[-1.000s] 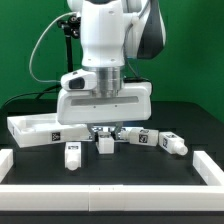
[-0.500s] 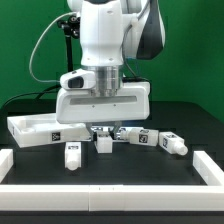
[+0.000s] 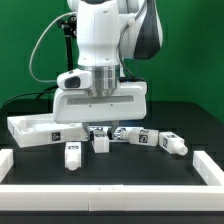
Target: Assemble one leg
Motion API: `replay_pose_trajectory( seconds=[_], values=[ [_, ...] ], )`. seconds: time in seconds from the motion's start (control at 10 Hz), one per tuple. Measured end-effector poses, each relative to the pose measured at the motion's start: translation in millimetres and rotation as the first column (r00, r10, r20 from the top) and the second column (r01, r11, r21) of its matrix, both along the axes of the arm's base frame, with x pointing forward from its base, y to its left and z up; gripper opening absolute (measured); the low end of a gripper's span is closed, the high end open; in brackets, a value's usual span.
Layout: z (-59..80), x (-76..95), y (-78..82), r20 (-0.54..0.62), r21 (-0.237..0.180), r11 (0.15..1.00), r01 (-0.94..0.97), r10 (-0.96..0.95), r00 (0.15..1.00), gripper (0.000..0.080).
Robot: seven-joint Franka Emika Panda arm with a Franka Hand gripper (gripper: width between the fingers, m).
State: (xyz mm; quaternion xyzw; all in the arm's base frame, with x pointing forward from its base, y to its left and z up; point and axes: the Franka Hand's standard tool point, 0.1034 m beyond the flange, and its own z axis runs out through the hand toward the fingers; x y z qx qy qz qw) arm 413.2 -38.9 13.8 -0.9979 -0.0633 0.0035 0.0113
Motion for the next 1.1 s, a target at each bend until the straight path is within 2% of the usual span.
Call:
replay_pose_trajectory(
  seconds=[0.1, 0.2, 0.3, 0.4, 0.5, 0.8, 0.9, 1.1],
  values=[
    [1.3, -0.3, -0.2, -0.007, 0.002, 1.0, 0.001, -0.001, 1.0, 0.0464],
    [13.2, 1.0, -2.4, -0.029, 0.01, 1.0, 0.007, -0.007, 1.0, 0.0583],
    [28.7, 0.8, -8.6, -0.038, 0.016, 1.0, -0.002, 0.003, 0.999, 0.0583],
    [43.8, -2.8, -17.0, -0.052, 0.025, 1.0, -0.012, 0.013, 0.999, 0.0638],
    [56.1, -7.1, -32.1, -0.045, 0.027, 0.998, -0.047, 0.049, 0.998, 0.0646],
    [66.1, -31.9, -99.1, -0.017, 0.012, 0.985, -0.175, 0.175, 0.984, 0.0649],
    [65.3, -34.0, -111.1, -0.003, 0.004, 0.981, -0.194, 0.194, 0.981, 0.0649],
    [65.1, -32.7, -107.3, -0.004, 0.005, 0.982, -0.19, 0.19, 0.982, 0.0649]
  ],
)
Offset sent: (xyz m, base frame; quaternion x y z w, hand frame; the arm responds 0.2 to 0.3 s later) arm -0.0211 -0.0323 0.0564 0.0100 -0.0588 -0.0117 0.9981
